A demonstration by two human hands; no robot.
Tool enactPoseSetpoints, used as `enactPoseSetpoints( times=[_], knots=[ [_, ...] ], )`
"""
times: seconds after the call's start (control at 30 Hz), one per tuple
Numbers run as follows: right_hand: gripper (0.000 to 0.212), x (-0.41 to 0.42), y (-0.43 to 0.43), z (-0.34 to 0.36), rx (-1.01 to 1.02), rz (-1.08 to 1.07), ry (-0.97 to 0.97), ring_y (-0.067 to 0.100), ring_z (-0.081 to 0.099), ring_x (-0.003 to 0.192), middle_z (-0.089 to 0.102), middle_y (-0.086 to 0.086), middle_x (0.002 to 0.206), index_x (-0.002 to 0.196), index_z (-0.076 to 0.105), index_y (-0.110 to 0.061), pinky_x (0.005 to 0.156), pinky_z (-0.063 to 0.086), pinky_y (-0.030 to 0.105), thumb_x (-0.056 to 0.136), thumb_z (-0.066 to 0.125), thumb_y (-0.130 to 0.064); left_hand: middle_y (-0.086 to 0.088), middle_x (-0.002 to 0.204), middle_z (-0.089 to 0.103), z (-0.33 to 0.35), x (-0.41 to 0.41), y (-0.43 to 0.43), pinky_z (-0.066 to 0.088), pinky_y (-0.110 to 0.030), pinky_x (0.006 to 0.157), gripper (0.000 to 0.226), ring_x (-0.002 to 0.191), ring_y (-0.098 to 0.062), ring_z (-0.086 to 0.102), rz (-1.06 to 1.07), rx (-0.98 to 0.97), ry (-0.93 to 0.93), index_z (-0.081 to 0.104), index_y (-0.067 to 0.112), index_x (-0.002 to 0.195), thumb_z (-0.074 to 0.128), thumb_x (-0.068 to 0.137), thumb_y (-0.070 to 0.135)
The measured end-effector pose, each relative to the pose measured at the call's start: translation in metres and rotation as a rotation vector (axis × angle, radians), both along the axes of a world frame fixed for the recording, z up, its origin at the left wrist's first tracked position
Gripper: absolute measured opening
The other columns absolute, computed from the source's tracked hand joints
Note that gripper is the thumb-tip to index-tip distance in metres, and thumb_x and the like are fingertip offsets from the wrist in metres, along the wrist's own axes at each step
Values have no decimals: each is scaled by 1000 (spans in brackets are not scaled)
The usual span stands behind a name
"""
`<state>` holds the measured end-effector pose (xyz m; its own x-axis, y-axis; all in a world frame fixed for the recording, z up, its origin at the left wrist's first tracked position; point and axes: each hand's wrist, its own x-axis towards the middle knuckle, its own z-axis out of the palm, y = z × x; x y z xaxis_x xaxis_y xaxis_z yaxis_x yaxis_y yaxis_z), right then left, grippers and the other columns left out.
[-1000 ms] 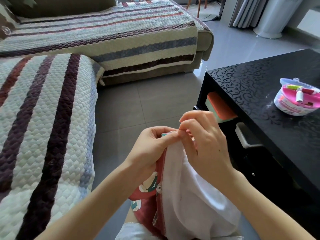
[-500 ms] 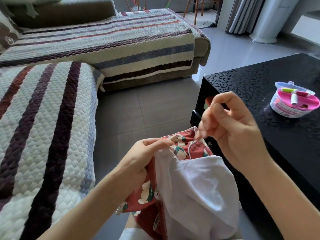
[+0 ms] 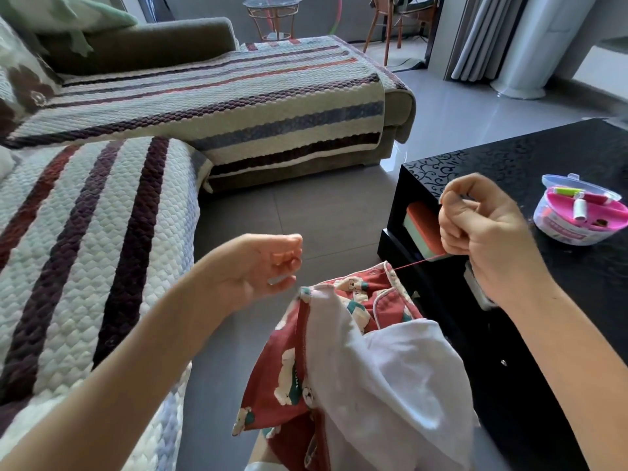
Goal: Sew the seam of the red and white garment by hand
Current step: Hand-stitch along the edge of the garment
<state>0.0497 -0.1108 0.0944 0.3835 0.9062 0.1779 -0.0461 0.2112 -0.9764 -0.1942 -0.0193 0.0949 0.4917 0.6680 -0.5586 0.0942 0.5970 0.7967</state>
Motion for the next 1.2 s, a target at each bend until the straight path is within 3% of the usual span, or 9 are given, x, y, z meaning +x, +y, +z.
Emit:
enactPoseSetpoints(
  times=[0.17, 0.33, 0.43, 0.53, 0.63, 0.77, 0.87, 1.0, 1.2],
  knots=[
    [26, -4, 3, -5, -33, 12, -33, 5, 24, 41, 32, -7, 48, 76, 45, -13, 39, 17, 17, 99, 43, 1, -1, 73, 58, 19, 0, 19, 44, -32, 83, 6, 72, -13, 55, -1, 111, -41, 58, 15, 73, 60, 77, 12],
    [23, -8, -1, 6, 0, 55, -25, 6, 24, 42, 33, -7, 48, 77, 46, -12, 40, 18, 17, 98, 44, -1, 4, 86, 67, -22, 9, 25, 48, -26, 76, 16, 81, -8, 61, -286, 730, 473, 67, 20, 85, 72, 83, 34],
    [22, -13, -4, 7, -17, 89, 8, 8, 22, 43, 34, -6, 49, 78, 47, -12, 42, 16, 20, 98, 45, -3, 3, 96, 70, -61, 20, 17, 54, -26, 77, 36, 88, -10, 65, -542, 727, 661, 67, 17, 98, 70, 80, 47],
    [15, -20, -8, 5, -31, 152, 75, 9, 21, 45, 33, -4, 50, 79, 47, -11, 44, 13, 23, 94, 48, -7, -1, 96, 71, -81, 28, 9, 53, -30, 83, 38, 87, -14, 65, -604, 623, 627, 66, 10, 102, 72, 81, 42],
    [13, -27, -10, -5, -81, 176, 105, 8, 24, 43, 34, -4, 50, 80, 48, -9, 41, 19, 18, 93, 50, -8, -3, 86, 68, -90, 28, 9, 47, -25, 69, 26, 74, -12, 58, -512, 579, 569, 69, 16, 87, 80, 68, 30],
    [9, -46, -6, -46, -319, 137, -239, 1, 47, 48, 53, -11, 50, 87, 58, -12, 49, 37, 13, 88, 67, -15, 0, 71, 63, -86, 17, 2, 44, -25, 66, 18, 70, -12, 56, -284, 481, 383, 69, 17, 71, 79, 57, 16],
    [17, -59, -13, -83, -407, 257, -493, -1, 44, 49, 48, -19, 47, 85, 62, -21, 61, 37, 10, 77, 77, -24, 3, 63, 61, -76, 4, -14, 42, -19, 61, 13, 64, -9, 54, -202, 488, 259, 70, 21, 63, 74, 53, 13],
    [24, -71, -26, -98, -331, 311, -669, 1, 44, 52, 48, -22, 49, 64, 57, -27, 54, 29, 17, 80, 73, -19, 13, 63, 59, -68, -23, -35, 39, -15, 57, 13, 60, -1, 52, -220, 803, 315, 67, 28, 64, 77, 57, 24],
    [11, -77, -40, -96, -71, 388, -841, -3, 41, 50, 37, -23, 49, 67, 51, -26, 52, 29, 10, 72, 58, -20, 10, 75, 57, -67, -58, -50, 44, -24, 63, 17, 70, -13, 58, -272, 1159, 365, 65, 32, 66, 75, 63, 45]
  ],
)
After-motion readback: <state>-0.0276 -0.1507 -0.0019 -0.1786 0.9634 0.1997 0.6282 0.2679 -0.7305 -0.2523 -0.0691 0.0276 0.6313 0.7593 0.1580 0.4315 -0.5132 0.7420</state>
